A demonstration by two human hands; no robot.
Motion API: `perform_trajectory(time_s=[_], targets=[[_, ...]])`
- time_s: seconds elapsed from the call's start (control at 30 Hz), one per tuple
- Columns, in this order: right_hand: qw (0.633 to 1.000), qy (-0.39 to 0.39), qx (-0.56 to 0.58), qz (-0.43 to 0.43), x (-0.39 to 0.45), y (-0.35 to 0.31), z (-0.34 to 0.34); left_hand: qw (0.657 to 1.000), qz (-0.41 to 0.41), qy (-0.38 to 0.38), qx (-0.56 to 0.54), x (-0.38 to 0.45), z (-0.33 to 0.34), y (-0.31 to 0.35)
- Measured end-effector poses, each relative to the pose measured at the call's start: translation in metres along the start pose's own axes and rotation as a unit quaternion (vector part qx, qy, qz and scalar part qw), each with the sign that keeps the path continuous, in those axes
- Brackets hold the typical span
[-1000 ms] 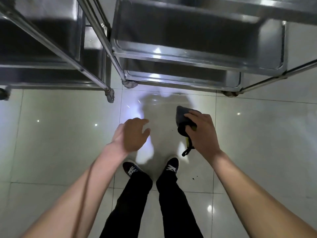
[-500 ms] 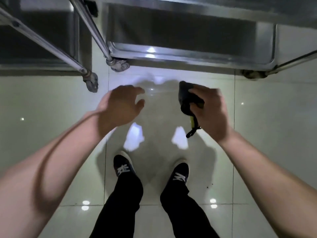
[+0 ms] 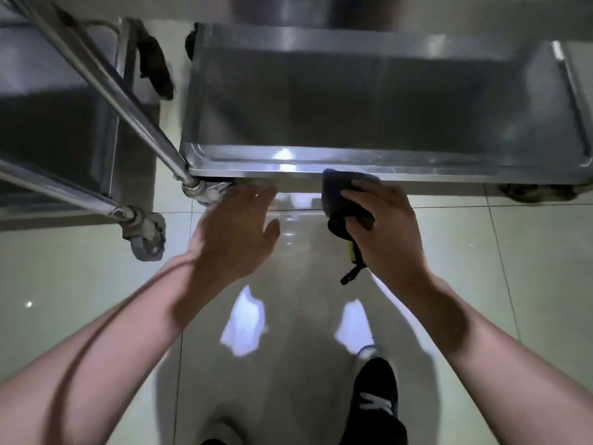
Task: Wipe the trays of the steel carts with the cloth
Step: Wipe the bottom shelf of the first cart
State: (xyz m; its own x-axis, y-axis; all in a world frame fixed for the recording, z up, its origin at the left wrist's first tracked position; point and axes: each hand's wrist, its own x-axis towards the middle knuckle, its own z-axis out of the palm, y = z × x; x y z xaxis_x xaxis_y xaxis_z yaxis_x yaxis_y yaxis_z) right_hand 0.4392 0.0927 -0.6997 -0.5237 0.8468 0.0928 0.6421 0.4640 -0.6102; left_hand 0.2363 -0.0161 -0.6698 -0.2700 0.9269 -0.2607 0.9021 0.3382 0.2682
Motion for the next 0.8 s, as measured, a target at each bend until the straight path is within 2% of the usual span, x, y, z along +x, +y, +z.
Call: perform_trajectory(time_s=[0.13, 0.33, 0.53, 0.6, 0.73, 0.8], targets=[[0.997, 0.059, -0.007, -0.051, 0.043, 0.022, 0.035, 0.999, 0.014, 0.045, 0.023, 0.051, 0.027, -0.026], [0.99, 0.105, 0.007, -0.092, 0.097, 0.051, 0.074, 0.989, 0.057, 0.117, 0.077, 0.099, 0.045, -0.067], [0.982, 0.016, -0.136, -0.13, 0.108, 0.055, 0.086, 0.983, 0.063, 0.133, 0.107, 0.116, 0.047, -0.098], [0.986, 0.018, -0.126, -0.107, 0.111, 0.048, 0.082, 0.986, 0.049, 0.137, 0.078, 0.112, 0.05, -0.098], [0.992, 0.114, -0.047, 0.007, 0.121, 0.027, 0.091, 0.986, 0.028, 0.16, 0.048, 0.106, 0.058, -0.106], [0.989, 0.136, -0.04, 0.038, 0.128, 0.018, 0.1, 0.985, 0.026, 0.164, 0.044, 0.108, 0.06, -0.11]])
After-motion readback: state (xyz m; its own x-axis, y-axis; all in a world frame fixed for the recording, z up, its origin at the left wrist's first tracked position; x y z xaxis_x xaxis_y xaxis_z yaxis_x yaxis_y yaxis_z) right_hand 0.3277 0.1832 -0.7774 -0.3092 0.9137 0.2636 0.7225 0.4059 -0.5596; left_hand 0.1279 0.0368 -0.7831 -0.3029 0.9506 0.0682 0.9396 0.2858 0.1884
